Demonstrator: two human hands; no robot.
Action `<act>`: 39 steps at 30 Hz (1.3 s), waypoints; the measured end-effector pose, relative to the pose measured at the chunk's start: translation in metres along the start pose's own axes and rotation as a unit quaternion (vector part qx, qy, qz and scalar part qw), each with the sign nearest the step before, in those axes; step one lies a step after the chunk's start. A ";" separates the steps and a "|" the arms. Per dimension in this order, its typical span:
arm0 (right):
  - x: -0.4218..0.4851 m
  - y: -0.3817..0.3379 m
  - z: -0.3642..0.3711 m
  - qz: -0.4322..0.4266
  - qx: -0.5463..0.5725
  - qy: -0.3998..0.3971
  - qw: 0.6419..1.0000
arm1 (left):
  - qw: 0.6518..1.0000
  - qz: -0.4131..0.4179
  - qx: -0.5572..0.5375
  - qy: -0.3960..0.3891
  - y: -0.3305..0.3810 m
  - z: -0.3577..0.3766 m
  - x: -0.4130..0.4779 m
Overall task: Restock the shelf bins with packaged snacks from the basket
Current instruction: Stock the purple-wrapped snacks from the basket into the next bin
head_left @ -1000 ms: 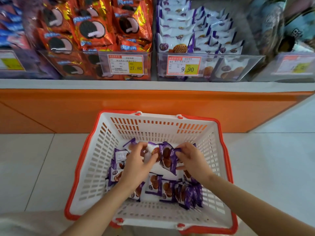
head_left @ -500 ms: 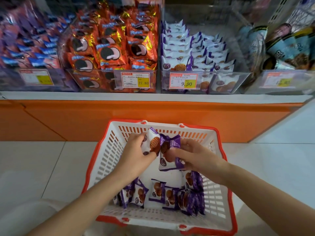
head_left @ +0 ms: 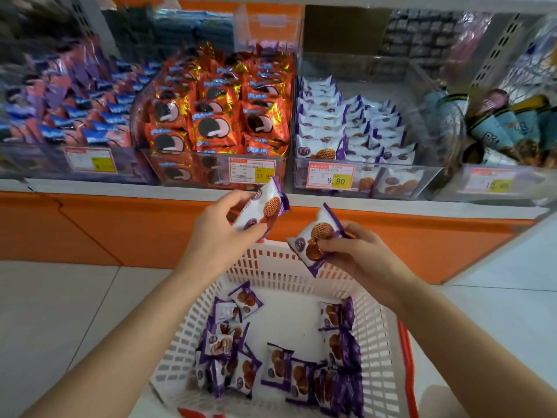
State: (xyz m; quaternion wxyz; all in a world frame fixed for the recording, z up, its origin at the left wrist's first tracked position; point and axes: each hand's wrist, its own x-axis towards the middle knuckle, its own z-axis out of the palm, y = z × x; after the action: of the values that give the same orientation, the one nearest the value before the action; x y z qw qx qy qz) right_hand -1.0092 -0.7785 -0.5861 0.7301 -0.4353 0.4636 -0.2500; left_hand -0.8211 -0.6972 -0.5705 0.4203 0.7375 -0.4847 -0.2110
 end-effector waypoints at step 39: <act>0.216 -0.174 -0.045 -0.224 -0.302 0.319 0.870 | 0.898 0.347 0.249 0.109 0.051 0.035 0.190</act>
State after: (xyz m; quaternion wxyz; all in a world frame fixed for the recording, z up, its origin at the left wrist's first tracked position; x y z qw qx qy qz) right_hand -0.9464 -1.0487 -0.5430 0.2997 -0.6237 0.6141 -0.3796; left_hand -0.7898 -0.8907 -0.5300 0.3194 0.6215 -0.6978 0.1574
